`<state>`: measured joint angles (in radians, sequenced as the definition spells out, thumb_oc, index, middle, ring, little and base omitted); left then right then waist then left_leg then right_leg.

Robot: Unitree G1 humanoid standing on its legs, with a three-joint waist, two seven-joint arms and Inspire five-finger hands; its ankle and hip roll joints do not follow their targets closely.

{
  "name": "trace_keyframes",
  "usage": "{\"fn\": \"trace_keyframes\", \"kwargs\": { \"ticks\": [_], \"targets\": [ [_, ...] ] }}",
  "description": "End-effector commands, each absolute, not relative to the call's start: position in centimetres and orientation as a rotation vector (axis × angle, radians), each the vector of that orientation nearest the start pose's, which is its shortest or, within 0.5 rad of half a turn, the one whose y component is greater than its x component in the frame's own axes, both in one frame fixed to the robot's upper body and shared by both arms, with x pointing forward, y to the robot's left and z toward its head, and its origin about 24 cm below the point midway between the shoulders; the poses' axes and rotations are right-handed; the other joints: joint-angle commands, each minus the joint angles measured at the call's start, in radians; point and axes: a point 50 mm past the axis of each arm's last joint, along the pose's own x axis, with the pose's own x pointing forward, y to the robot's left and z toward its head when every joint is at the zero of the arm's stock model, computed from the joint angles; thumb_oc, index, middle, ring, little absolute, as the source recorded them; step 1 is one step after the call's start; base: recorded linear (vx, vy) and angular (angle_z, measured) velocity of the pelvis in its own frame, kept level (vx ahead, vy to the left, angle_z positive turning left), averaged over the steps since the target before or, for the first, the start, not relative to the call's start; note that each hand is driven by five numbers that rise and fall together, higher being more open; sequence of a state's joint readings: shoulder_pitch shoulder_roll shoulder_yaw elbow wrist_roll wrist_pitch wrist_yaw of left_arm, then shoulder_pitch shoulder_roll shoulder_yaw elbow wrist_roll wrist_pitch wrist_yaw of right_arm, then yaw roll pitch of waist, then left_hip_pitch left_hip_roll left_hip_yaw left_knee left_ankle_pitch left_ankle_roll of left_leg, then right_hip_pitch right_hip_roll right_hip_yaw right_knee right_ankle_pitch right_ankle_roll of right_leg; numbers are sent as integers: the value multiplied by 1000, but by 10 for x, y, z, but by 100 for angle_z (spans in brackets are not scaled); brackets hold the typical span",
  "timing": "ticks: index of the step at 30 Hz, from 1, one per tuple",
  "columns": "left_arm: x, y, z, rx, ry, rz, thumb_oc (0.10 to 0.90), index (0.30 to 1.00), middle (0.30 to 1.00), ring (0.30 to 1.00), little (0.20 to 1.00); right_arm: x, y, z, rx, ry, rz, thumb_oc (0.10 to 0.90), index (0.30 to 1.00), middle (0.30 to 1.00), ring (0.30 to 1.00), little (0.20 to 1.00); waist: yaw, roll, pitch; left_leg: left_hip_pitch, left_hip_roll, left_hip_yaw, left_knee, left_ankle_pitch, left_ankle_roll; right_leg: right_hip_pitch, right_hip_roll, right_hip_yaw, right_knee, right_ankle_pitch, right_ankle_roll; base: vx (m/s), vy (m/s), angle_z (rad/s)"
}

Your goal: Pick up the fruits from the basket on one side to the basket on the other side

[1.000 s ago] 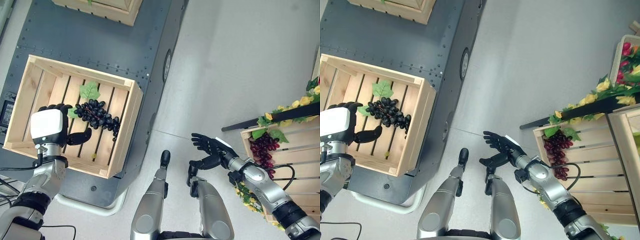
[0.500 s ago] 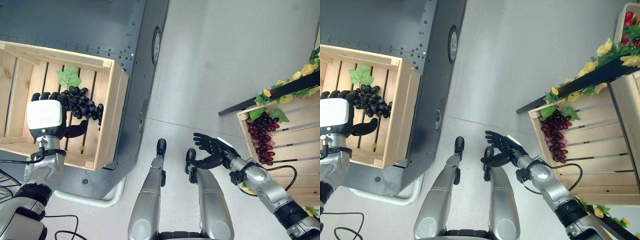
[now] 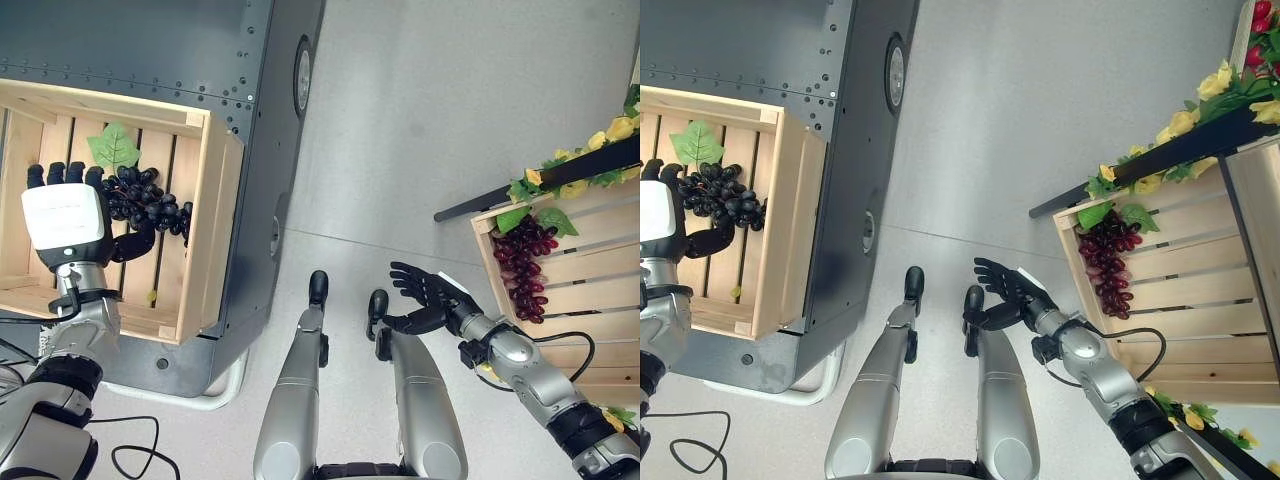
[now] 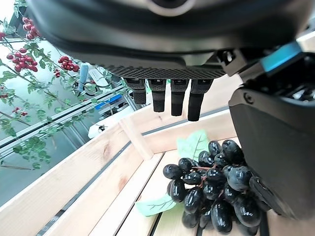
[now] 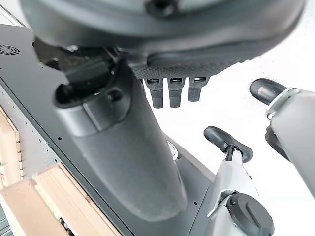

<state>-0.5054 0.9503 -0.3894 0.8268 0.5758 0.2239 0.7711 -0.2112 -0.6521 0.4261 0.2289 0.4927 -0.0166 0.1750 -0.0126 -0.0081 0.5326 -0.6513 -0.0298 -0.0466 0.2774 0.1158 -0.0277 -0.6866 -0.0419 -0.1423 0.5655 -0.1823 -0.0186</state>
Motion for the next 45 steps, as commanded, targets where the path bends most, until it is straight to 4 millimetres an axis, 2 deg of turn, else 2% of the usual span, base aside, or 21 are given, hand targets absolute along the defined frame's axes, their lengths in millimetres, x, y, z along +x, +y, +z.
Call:
{"fn": "trace_keyframes", "kwargs": {
  "ticks": [1,12,30,35,36,37,38,45],
  "targets": [
    [282,407,159,1773,92,978,800,900,900,900,900,271,-179,52,-115,87,468,800,900,900,900,900,-5,-15,-13,-18,-31,96,113,-132,2,47,61,19,-75,32,27,0,0,0],
    [289,413,163,1733,176,900,800,900,900,900,900,271,-178,54,-107,81,462,800,900,900,900,900,-21,-23,-13,-30,-33,112,123,-142,11,21,57,29,-76,47,33,11,21,-1],
    [312,392,175,1819,109,731,800,900,900,900,900,270,-179,56,-109,75,453,800,900,900,900,900,-34,-23,-13,-31,-45,133,102,-142,35,-5,60,45,-93,82,48,4,13,-2],
    [314,393,175,1818,138,672,800,900,900,900,900,271,-181,57,-105,73,446,800,900,900,900,900,-38,-19,-13,-26,-44,138,102,-145,36,-2,57,45,-96,84,51,0,0,0],
    [315,392,175,1817,141,667,585,578,578,578,578,271,-181,57,-106,74,444,800,900,900,900,900,-38,-17,-13,-25,-44,139,103,-145,38,-2,56,44,-93,83,51,0,0,0],
    [315,392,174,1817,141,664,560,540,540,540,540,270,-181,57,-107,74,443,800,900,900,900,900,-38,-17,-13,-25,-44,140,102,-145,38,-3,56,44,-93,83,51,0,0,0],
    [316,391,174,1814,146,651,400,300,300,300,300,270,-182,58,-103,73,437,800,900,900,900,900,-38,-15,-13,-24,-45,142,101,-145,39,-3,56,44,-93,84,52,0,0,0],
    [319,384,175,1803,120,642,400,300,300,300,300,269,-182,59,-98,66,435,800,900,900,900,900,-36,-9,-13,-10,-46,145,97,-149,43,7,54,40,-94,81,53,0,0,0]
  ]
}}
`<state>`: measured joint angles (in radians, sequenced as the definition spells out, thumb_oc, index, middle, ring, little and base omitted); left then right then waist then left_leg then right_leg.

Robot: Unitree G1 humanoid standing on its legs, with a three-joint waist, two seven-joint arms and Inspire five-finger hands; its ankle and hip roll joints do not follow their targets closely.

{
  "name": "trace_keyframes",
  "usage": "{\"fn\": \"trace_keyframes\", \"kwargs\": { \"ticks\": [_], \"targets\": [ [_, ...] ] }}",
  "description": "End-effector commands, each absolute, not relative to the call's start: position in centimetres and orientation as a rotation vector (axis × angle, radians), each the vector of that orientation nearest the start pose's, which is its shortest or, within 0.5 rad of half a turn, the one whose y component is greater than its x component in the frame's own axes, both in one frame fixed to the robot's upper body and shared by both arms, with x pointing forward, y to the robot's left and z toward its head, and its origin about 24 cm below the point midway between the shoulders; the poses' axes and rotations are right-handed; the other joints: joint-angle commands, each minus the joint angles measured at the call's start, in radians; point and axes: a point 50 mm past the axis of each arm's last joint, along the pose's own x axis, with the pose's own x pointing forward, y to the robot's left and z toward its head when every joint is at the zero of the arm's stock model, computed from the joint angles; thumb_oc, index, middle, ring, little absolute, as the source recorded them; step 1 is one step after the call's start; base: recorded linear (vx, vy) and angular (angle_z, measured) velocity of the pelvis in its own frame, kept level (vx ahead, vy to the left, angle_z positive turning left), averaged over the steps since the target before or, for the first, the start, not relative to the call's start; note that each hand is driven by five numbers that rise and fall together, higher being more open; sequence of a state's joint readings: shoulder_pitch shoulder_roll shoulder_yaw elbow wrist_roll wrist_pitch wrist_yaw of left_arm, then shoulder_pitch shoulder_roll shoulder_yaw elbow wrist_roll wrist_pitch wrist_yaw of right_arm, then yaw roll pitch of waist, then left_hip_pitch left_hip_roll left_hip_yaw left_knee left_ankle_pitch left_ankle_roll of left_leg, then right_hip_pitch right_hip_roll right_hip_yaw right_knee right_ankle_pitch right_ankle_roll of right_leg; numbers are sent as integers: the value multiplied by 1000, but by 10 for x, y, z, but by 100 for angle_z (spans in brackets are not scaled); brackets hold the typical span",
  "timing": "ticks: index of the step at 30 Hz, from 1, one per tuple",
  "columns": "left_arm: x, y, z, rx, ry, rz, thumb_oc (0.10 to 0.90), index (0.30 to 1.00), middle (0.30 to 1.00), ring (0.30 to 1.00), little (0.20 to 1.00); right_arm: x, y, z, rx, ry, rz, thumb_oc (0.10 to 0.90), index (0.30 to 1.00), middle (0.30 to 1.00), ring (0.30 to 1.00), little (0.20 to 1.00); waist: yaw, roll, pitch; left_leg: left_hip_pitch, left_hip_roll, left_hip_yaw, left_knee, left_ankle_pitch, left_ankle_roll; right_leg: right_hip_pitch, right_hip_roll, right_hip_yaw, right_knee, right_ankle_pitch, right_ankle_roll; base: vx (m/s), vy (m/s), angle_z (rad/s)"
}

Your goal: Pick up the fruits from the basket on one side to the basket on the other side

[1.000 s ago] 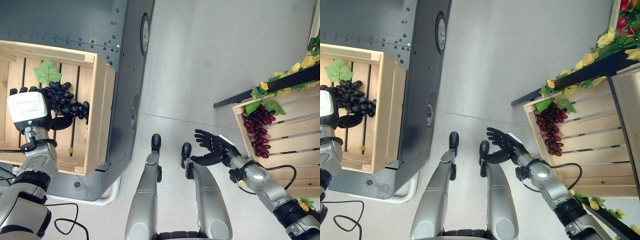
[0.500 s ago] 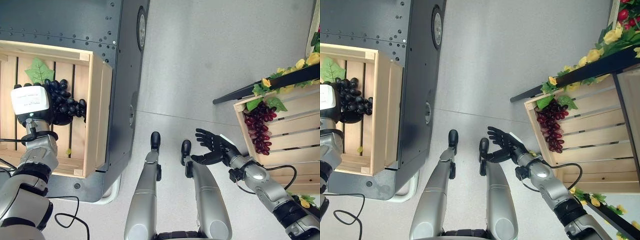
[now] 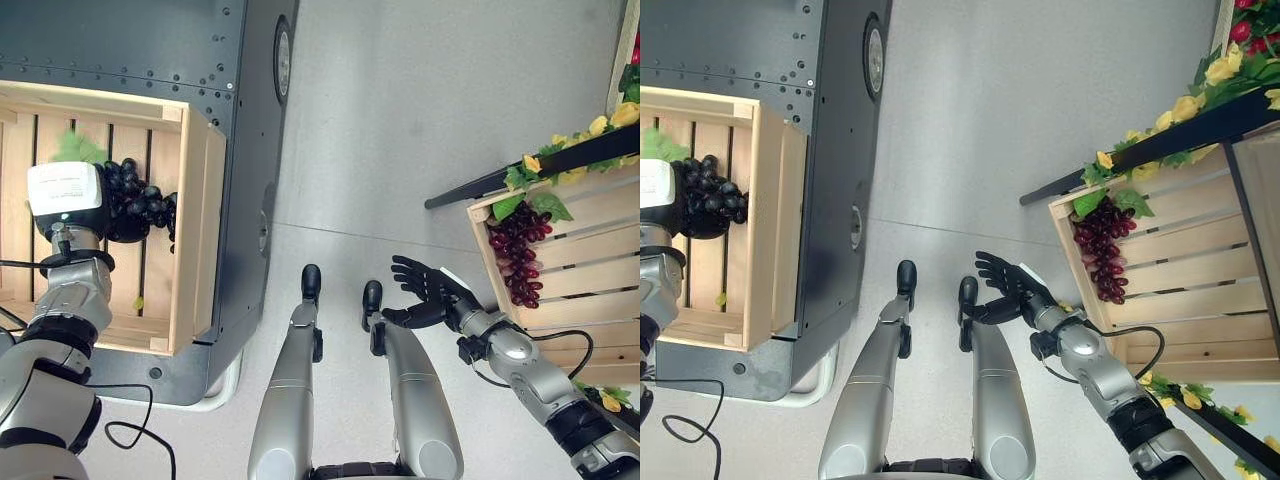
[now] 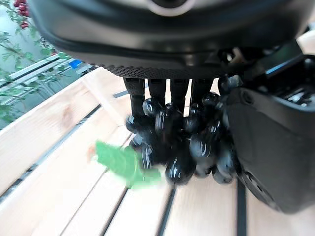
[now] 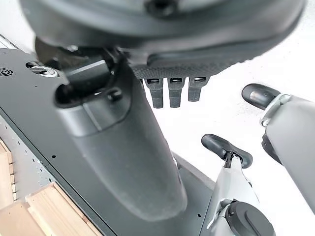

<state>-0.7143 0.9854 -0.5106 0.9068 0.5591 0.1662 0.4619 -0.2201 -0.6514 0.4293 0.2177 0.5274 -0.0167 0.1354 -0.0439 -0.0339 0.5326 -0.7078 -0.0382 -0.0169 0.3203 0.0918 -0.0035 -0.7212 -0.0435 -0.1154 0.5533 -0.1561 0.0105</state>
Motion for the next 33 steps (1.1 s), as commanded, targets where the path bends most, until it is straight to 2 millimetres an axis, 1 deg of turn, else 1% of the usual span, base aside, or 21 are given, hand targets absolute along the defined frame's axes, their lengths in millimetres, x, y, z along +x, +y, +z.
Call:
{"fn": "trace_keyframes", "kwargs": {
  "ticks": [1,6,10,14,17,20,22,25,28,29,33],
  "targets": [
    [318,384,176,1805,99,649,400,300,300,300,300,269,-183,58,-96,69,432,800,900,900,900,900,-5,17,-13,46,-37,117,60,-128,17,43,55,14,-81,54,24,0,0,0],
    [317,379,181,1835,13,670,400,300,300,300,300,267,-183,58,-93,64,439,800,900,900,900,900,1,21,-13,64,-35,121,58,-131,20,59,52,9,-80,52,26,-3,-7,1],
    [315,378,190,1844,-68,704,400,300,300,300,300,266,-181,57,-89,65,442,800,900,900,900,900,6,30,-13,89,-35,118,54,-132,17,87,48,8,-86,49,29,-5,-24,2],
    [311,379,197,1859,-116,738,400,300,300,300,300,263,-179,55,-76,65,446,800,900,900,900,900,11,32,-13,126,-36,115,29,-127,21,123,49,8,-109,49,28,-9,-56,2],
    [308,377,200,1876,-140,741,400,300,300,300,300,262,-177,55,-65,58,458,800,900,900,900,900,20,38,-13,173,-40,105,-2,-121,20,169,48,3,-133,47,32,-14,-86,3],
    [304,381,205,1906,-162,741,400,300,300,300,300,263,-175,55,-52,53,463,800,900,900,900,900,29,42,-13,230,-44,93,-26,-118,18,229,45,-6,-159,45,32,-10,-82,7],
    [301,383,205,1914,-162,734,400,300,300,300,300,262,-174,53,-48,60,463,800,900,900,900,900,33,44,-13,261,-47,85,-39,-117,16,263,42,-11,-174,44,34,23,-68,3],
    [293,389,203,1946,-170,713,400,300,300,300,300,260,-173,50,-30,75,467,800,900,900,900,900,42,47,-13,352,-52,59,-88,-107,8,369,33,-19,-233,48,38,55,-85,11],
    [290,393,202,1946,-166,710,400,300,300,300,300,259,-173,47,-28,88,470,800,900,900,900,900,42,48,-13,385,-54,50,-101,-105,4,410,28,-21,-255,50,40,66,-62,6],
    [288,393,200,1963,-164,686,400,300,300,300,300,259,-172,45,-24,99,470,800,900,900,900,900,51,49,-23,415,-55,36,-134,-94,2,444,23,-30,-280,52,40,100,-86,1],
    [283,396,197,1981,-162,673,400,300,300,300,300,256,-167,41,-12,104,469,800,900,900,900,900,60,52,-54,463,-54,6,-204,-74,-4,500,23,-37,-348,64,40,80,-69,7]
  ]
}}
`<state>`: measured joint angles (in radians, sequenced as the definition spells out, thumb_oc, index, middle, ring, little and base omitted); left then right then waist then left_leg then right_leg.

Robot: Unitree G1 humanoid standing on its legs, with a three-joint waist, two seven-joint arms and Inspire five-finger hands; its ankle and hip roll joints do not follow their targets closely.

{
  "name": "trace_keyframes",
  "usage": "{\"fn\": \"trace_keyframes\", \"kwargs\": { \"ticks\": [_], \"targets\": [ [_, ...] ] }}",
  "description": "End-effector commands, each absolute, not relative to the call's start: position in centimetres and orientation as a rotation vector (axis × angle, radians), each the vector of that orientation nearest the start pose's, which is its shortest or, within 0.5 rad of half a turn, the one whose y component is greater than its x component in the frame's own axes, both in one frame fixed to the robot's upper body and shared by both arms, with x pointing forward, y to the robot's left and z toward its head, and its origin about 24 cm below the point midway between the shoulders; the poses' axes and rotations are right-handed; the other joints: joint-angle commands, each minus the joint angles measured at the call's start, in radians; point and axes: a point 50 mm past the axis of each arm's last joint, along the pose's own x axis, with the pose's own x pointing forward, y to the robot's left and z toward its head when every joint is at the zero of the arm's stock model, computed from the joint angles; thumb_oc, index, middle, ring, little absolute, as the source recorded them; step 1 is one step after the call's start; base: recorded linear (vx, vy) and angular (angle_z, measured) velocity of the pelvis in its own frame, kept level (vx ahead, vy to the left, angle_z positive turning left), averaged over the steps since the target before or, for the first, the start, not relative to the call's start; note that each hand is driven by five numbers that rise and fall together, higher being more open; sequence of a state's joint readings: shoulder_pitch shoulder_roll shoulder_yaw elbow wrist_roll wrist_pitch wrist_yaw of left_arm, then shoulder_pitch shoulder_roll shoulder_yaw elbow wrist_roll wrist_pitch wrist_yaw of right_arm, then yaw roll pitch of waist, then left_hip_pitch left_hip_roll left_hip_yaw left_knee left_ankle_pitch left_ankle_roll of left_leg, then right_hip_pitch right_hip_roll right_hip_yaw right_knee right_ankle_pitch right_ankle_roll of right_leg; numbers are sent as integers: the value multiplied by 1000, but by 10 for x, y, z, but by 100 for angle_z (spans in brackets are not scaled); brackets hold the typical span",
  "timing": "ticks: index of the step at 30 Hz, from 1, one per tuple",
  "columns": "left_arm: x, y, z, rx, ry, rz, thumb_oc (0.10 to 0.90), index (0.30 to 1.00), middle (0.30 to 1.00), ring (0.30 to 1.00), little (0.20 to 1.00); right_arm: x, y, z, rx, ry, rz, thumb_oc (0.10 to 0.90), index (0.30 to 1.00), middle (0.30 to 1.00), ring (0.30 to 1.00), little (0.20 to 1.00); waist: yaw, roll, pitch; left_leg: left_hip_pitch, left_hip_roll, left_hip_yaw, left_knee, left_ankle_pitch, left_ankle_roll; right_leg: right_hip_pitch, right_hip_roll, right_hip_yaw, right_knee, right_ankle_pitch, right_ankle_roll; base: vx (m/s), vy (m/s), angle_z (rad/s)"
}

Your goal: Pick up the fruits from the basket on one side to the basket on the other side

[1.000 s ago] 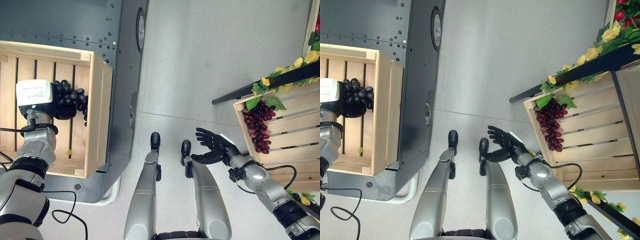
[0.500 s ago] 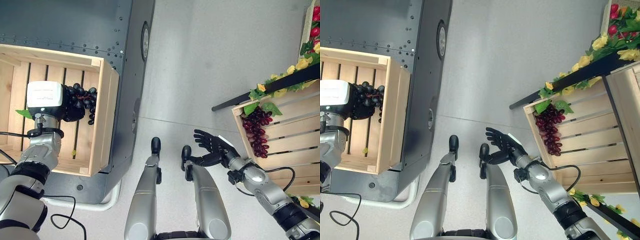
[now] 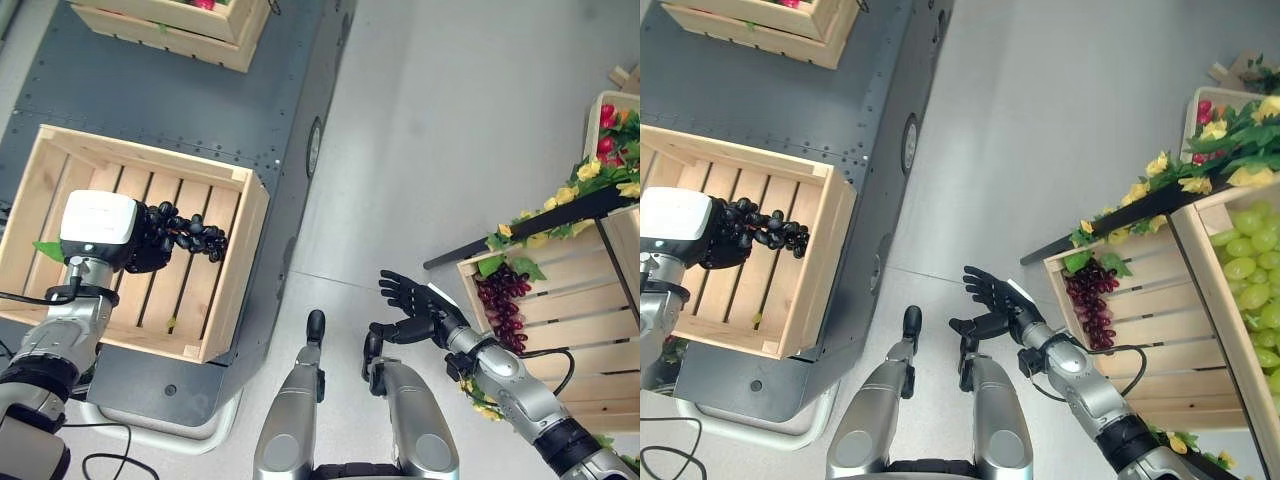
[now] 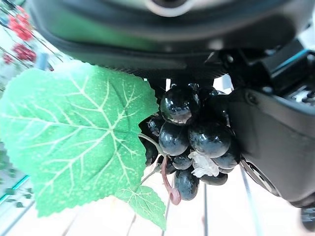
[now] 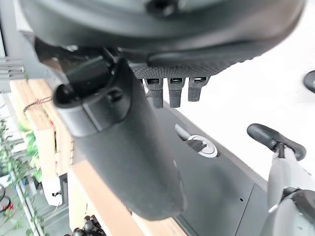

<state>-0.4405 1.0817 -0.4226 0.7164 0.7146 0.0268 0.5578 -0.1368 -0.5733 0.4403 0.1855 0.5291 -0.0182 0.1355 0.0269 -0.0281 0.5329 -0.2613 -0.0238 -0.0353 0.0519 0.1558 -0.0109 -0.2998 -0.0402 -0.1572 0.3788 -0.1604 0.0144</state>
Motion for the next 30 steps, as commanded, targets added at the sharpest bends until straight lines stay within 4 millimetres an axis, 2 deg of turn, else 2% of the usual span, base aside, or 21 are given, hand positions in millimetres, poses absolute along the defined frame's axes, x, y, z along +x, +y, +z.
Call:
{"fn": "trace_keyframes", "kwargs": {
  "ticks": [1,6,11,17,23,30],
  "targets": [
    [282,398,197,1984,-157,678,400,300,300,300,300,255,-165,39,-12,103,468,800,900,900,900,900,-9,48,-62,27,-68,19,50,-135,1,91,20,3,-187,70,36,61,-42,18],
    [277,403,194,2018,-129,654,400,300,300,300,300,251,-162,37,12,95,483,800,900,900,900,900,-3,56,-101,86,-64,-1,-28,-115,-6,156,20,-10,-247,78,40,84,-48,13],
    [275,402,195,2055,-151,623,400,300,300,300,300,250,-149,46,48,10,542,800,900,900,900,900,11,65,-140,125,-61,-15,-80,-100,-9,197,18,-21,-288,89,44,52,-44,14],
    [281,391,189,2065,-225,565,400,300,300,300,300,255,-116,79,130,-182,679,800,900,900,900,900,41,76,-186,168,-63,-40,-108,-98,-9,245,10,-36,-316,94,46,53,-41,16],
    [293,368,185,2081,-339,468,400,300,300,300,300,268,-74,126,188,-360,755,800,900,900,900,900,85,85,-248,213,-65,-66,-122,-107,-8,302,-1,-53,-350,102,44,70,-42,11],
    [295,352,190,2074,-407,402,400,300,300,300,300,271,-60,145,243,-408,768,800,900,900,900,900,118,87,-304,243,-69,-83,-131,-115,-2,337,-8,-62,-377,110,48,46,-18,12]
  ]
}}
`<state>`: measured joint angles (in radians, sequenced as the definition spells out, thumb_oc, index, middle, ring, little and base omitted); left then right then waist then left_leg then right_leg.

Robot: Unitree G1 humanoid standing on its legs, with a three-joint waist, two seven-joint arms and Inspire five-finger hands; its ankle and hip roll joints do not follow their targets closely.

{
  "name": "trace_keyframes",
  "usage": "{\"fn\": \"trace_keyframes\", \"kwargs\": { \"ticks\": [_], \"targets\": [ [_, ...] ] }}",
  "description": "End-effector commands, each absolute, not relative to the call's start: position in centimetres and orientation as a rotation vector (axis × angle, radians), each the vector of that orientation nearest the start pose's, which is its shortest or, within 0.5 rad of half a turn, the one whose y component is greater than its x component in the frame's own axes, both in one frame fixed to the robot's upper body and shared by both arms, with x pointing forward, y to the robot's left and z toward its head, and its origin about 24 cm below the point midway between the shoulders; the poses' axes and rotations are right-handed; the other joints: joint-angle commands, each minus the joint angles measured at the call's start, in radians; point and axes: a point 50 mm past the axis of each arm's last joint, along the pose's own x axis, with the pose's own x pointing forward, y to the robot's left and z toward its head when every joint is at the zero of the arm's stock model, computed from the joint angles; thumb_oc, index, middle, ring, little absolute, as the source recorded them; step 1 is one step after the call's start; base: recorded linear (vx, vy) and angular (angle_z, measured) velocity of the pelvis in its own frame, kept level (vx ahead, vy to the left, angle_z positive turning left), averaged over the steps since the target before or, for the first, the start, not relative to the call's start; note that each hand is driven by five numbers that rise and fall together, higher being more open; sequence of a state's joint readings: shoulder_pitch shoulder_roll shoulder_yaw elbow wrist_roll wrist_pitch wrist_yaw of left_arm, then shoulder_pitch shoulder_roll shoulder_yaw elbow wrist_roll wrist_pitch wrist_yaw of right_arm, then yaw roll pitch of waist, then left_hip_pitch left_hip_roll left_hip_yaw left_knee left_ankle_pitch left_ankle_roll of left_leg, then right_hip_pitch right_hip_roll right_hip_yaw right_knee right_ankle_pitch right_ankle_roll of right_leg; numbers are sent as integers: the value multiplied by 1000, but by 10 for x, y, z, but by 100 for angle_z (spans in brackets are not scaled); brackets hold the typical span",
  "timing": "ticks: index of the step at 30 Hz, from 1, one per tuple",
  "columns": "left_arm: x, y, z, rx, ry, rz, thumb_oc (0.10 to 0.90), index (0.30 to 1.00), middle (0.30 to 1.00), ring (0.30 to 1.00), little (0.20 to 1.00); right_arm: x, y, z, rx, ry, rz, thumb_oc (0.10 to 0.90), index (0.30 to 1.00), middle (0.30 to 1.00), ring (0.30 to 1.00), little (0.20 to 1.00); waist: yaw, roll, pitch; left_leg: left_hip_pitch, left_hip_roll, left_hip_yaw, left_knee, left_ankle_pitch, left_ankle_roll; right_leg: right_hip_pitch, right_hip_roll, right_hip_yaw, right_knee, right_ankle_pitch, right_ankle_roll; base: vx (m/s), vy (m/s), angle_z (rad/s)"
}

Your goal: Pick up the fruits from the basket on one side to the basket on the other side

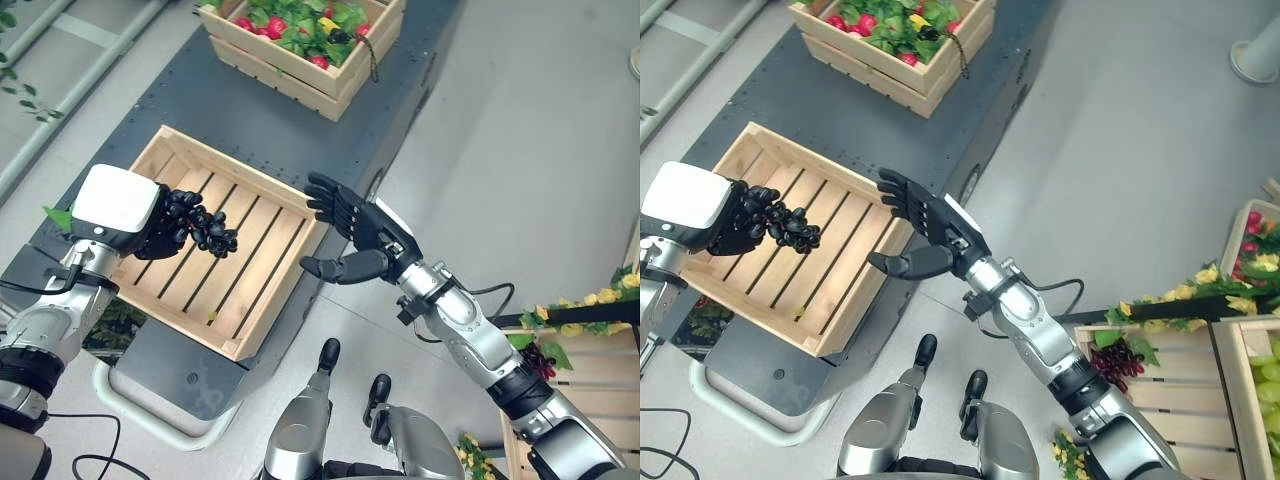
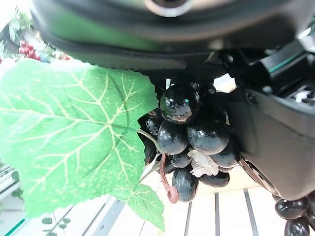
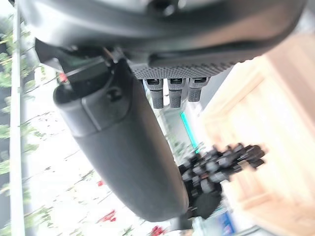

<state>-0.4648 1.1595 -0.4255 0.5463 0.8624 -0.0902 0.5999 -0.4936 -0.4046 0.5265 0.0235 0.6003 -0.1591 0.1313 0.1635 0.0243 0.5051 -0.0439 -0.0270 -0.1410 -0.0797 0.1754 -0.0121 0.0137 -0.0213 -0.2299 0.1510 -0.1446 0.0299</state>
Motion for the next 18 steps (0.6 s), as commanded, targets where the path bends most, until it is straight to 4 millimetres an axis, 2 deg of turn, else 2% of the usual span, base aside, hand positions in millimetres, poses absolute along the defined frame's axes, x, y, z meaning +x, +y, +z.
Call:
{"fn": "trace_keyframes", "kwargs": {
  "ticks": [1,7,18],
  "targets": [
    [294,351,190,2072,-411,390,400,300,300,300,300,270,-58,148,251,-423,761,800,900,900,900,900,-14,36,-291,33,-66,21,-2,-136,2,30,-28,10,-154,97,33,36,-9,6],
    [292,343,184,2077,-421,357,400,300,300,300,300,265,-49,157,274,-477,790,800,900,900,900,900,-1,37,-323,47,-68,15,-8,-139,5,46,-32,9,-168,102,38,19,-15,7],
    [295,331,191,2033,-499,331,400,300,300,300,300,261,-35,143,237,-393,859,800,900,900,900,900,16,34,-365,58,-69,13,-8,-146,8,63,-38,-8,-179,102,42,0,-1,0]
  ]
}}
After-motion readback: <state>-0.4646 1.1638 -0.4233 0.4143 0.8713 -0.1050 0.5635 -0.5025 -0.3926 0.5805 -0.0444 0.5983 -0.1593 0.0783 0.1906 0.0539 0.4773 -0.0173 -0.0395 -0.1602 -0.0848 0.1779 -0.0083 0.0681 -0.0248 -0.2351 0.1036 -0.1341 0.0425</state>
